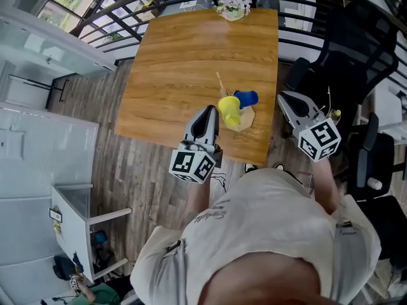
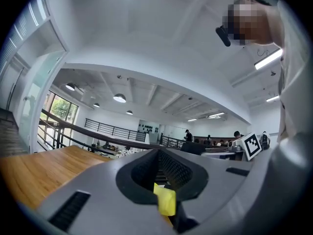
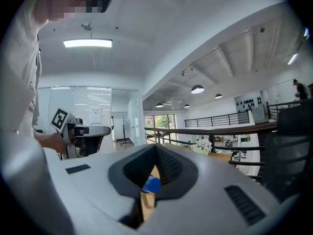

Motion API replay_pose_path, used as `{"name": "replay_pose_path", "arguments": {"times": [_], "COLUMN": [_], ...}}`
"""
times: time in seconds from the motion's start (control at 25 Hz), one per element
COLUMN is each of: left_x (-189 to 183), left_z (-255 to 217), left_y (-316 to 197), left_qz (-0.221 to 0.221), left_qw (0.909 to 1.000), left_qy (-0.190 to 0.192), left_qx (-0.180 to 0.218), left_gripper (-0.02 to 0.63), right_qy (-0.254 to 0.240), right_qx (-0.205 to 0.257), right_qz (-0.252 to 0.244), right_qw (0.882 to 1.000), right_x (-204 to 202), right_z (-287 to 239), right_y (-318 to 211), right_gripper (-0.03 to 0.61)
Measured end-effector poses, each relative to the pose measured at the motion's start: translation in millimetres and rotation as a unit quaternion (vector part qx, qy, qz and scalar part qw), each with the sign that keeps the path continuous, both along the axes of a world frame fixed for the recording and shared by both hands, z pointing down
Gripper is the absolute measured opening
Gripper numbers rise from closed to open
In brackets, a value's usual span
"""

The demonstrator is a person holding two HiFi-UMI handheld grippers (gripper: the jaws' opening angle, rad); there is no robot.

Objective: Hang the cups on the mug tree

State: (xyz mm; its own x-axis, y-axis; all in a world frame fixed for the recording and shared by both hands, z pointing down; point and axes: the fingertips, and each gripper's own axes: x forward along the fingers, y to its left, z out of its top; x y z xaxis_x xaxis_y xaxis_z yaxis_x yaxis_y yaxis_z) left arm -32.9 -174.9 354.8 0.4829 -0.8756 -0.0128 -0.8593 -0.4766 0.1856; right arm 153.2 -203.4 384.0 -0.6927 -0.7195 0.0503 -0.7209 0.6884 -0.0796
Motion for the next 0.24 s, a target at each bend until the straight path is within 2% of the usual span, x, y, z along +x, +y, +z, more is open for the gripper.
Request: {"name": "replay_pose_path", "arguments": {"times": [0.24], "left_x": [-5.6], "left_z": [-0.8], "left_y": [-5.2], "left_qz": [-0.004], "left_qw": [0.9996], "left_qy": [-0.026], "left_qx": [0.004], "left_gripper": [0.028], "right_qy": [0.001], "right_qx": [0.002], "right_qz": [-0.009], "right_qw": [1.000], "right_x": [-7.9], "right_z": [-2.4], "right_y": [-6.8], "right_gripper": [-0.005]}}
